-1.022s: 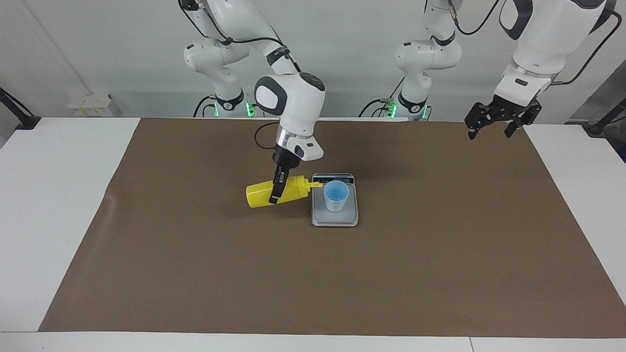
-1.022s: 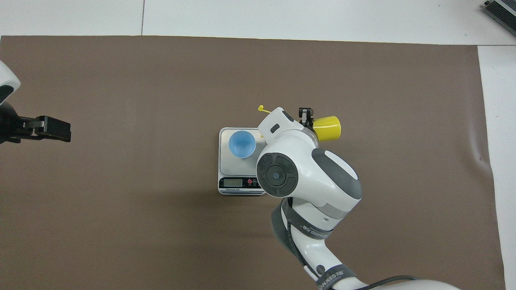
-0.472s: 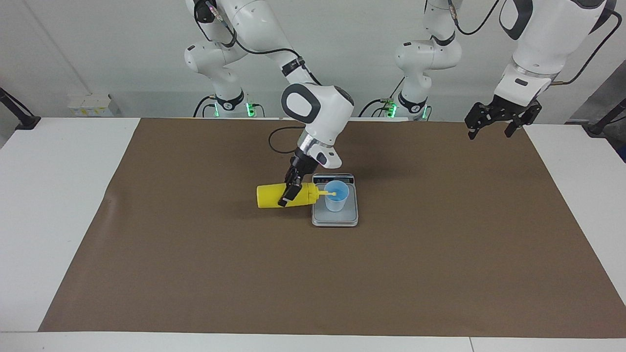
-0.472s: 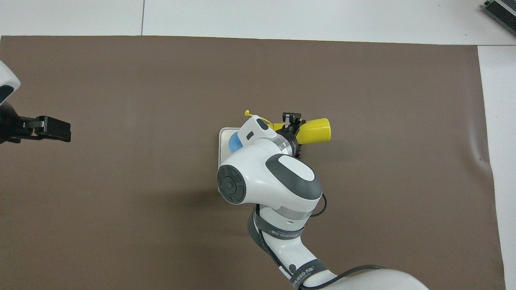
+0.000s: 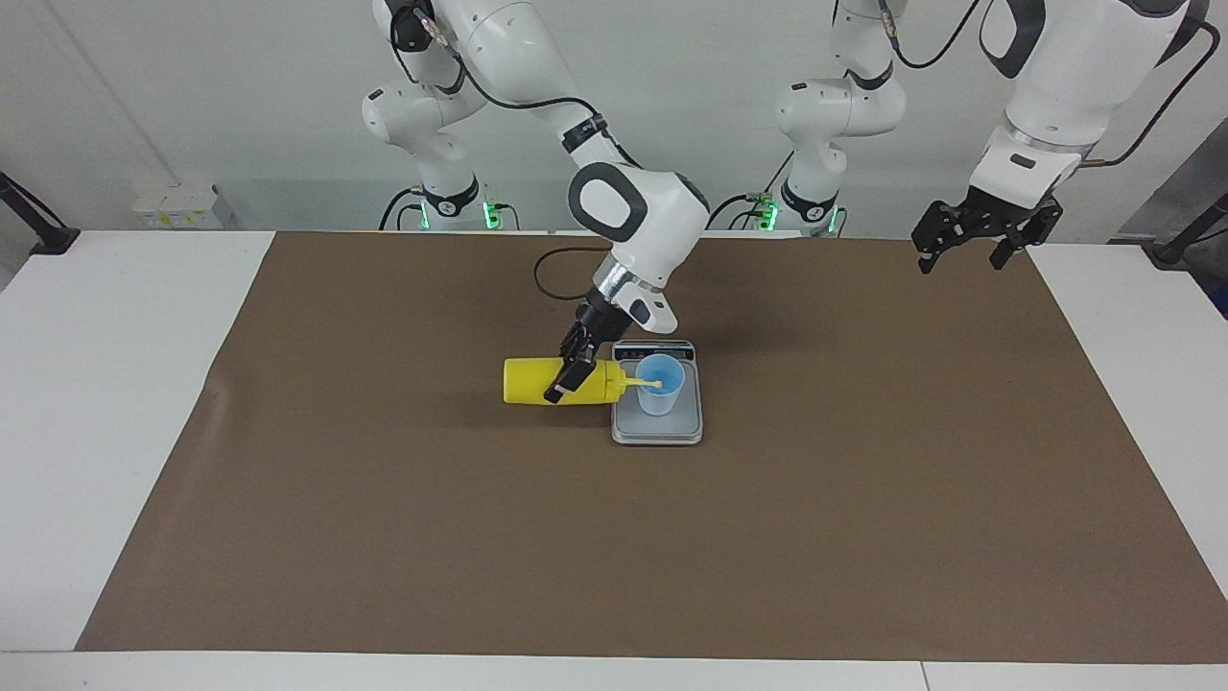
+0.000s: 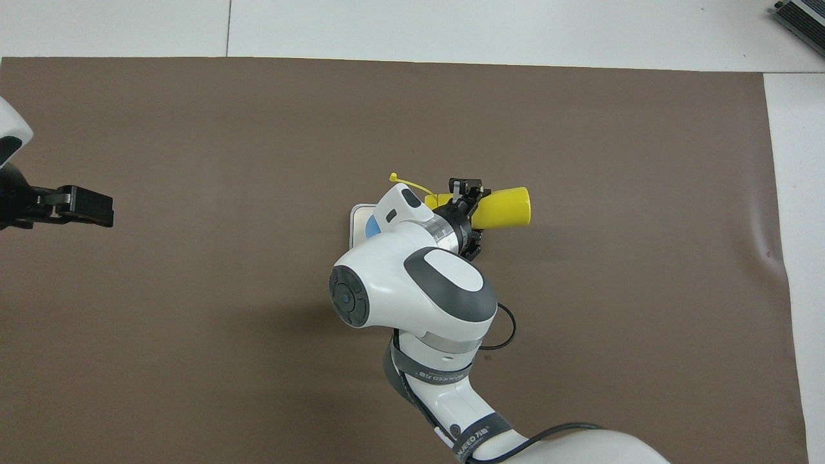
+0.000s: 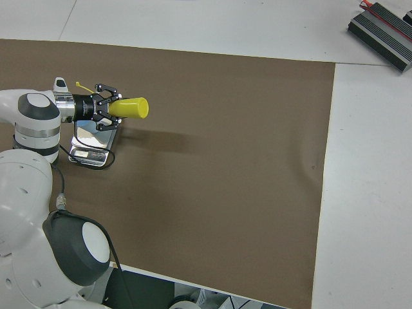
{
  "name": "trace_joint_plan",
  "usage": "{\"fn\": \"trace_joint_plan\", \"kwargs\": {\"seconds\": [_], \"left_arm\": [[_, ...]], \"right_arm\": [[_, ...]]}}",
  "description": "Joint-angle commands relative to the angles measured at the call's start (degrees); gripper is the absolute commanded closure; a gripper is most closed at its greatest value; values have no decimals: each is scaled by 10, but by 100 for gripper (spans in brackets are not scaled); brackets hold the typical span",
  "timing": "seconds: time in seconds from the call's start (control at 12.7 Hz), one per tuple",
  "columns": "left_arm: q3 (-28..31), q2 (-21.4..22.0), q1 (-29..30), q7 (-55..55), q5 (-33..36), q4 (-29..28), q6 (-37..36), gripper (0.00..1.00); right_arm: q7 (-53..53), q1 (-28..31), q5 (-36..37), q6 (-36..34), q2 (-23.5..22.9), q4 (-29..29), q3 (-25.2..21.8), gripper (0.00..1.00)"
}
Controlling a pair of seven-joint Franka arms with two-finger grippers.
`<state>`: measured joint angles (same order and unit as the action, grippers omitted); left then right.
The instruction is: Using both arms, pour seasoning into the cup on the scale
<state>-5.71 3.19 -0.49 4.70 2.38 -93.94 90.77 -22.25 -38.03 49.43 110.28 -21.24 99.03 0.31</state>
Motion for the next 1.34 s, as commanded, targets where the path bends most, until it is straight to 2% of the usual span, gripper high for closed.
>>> {"fn": "trace_joint_plan", "kwargs": {"seconds": [0.0,0.86,1.1,1.26], "left_arm": [[-1,17,7,0,-9,-19,0,0],[-1,17,7,0,-9,-19,0,0],[-1,17,7,0,-9,-19,0,0],[-1,17,6,-1,-9,-19,0,0]], "right_arm": [[10,-4,22,-16,-6,-15,2,100],[12,-22,59,-27,-5,-8,1,100],[59,-21,50,-23,-3,-8,5,100],[72,-11,-1,-1,15,-4,5,100]]}}
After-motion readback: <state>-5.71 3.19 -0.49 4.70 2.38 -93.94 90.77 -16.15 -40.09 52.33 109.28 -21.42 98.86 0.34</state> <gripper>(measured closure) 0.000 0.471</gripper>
